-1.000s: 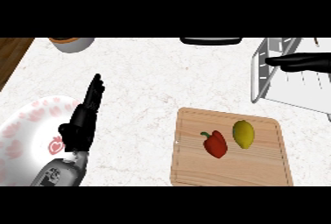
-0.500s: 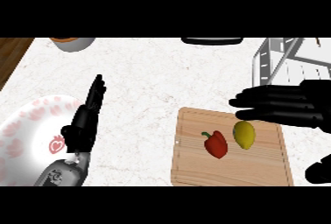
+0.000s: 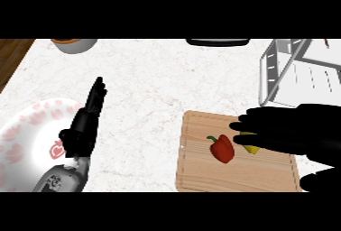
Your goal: Pick the bell pepper from the cutting board and place it in the tiered basket
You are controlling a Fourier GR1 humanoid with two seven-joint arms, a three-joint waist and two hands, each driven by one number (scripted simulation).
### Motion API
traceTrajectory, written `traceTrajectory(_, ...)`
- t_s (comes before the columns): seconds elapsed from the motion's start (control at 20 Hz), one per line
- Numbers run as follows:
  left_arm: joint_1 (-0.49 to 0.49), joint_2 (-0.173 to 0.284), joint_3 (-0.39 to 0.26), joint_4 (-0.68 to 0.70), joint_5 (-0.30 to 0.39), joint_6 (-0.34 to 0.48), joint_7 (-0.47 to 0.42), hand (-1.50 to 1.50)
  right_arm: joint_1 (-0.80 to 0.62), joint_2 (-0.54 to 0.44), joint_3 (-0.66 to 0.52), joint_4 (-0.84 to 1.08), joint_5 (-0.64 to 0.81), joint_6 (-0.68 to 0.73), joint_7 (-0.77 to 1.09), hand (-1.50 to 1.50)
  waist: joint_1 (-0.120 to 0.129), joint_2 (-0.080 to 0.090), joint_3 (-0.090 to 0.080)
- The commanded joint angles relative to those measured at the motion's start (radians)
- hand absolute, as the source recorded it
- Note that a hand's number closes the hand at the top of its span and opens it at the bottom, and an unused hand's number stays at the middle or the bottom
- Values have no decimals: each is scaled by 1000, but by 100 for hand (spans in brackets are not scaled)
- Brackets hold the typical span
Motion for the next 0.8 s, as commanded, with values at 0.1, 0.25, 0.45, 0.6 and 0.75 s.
traceTrajectory(0.1,-30,3,43,16,14,-46,17,0,63,-65,110,38,229,-50,-241,-150,0,1,0)
traceTrajectory(0.25,47,-9,30,-4,-16,-37,-31,0,72,-71,159,35,290,-103,-240,-150,0,-1,-1)
traceTrajectory(0.45,-5,-48,28,-5,-25,-38,8,0,51,-118,194,150,413,-253,-386,-150,3,1,0)
traceTrajectory(0.6,14,-42,50,20,-30,-57,-16,0,-10,-101,215,209,427,-262,-396,-150,3,0,-1)
traceTrajectory(0.75,-37,-98,41,89,-78,-16,-23,0,58,-111,253,180,491,-351,-438,-150,-8,-1,-1)
